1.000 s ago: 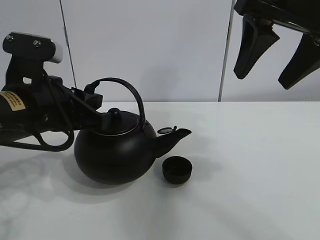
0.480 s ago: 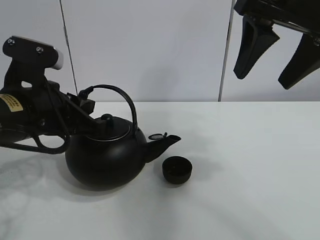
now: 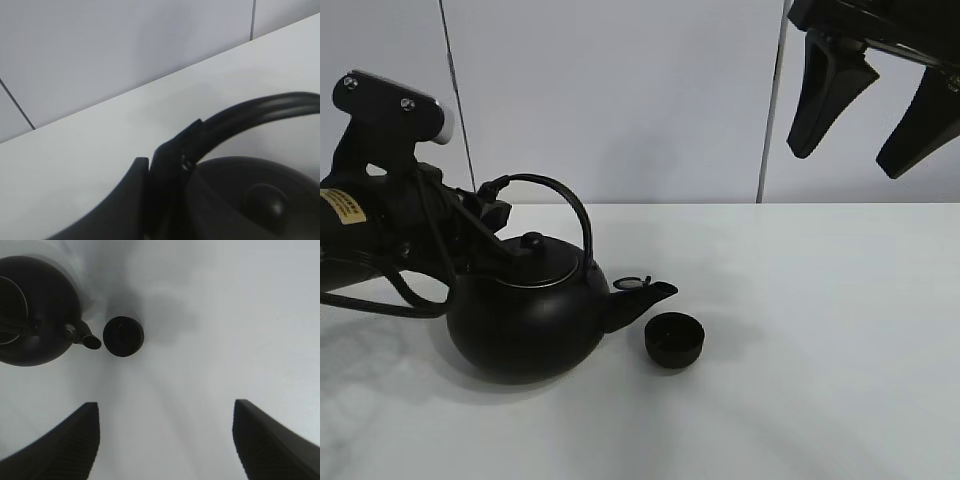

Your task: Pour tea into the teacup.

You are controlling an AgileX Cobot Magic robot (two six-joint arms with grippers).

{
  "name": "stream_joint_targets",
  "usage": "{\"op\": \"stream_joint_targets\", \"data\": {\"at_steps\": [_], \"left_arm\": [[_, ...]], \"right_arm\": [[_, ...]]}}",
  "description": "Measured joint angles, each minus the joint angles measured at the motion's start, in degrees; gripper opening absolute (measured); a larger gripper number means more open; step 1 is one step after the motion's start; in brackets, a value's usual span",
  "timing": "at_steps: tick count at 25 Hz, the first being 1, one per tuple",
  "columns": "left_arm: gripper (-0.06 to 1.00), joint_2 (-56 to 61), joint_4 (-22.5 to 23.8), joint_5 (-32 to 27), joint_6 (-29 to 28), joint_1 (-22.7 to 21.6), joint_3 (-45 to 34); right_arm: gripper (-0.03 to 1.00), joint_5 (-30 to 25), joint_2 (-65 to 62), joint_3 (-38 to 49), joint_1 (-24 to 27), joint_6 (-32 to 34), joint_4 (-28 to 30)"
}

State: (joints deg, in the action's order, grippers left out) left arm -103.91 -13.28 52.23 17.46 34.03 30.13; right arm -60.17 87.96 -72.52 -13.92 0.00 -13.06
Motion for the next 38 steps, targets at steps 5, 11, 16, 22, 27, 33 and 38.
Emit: {"op": "stream_joint_targets", "data": {"at_steps": [5,11,16,22,27,33,38], "left_arm": [[0.11,0.0,0.0,0.0,1.9,0.0,0.0],[0.11,0.0,0.0,0.0,4.7,0.0,0.0],[0.11,0.0,-0.1,-1.0,6.4,0.0,0.5],[0.11,0.0,-0.3,-5.3,7.4,0.0,3.5],[0.11,0.0,-0.2,-6.0,8.2,0.0,4.0],[0.1,0.0,-0.2,-6.0,11.2,0.0,4.0],[0.1,0.0,-0.2,-6.0,11.8,0.0,4.1]], "right_arm": [[0.51,0.0,0.0,0.0,0.0,0.0,0.0],[0.51,0.0,0.0,0.0,0.0,0.0,0.0],[0.51,0.0,0.0,0.0,0.0,0.0,0.0],[0.51,0.1,0.0,0.0,0.0,0.0,0.0],[0.51,0.1,0.0,0.0,0.0,0.0,0.0],[0.51,0.1,0.0,0.0,0.0,0.0,0.0],[0.51,0.1,0.0,0.0,0.0,0.0,0.0]]}}
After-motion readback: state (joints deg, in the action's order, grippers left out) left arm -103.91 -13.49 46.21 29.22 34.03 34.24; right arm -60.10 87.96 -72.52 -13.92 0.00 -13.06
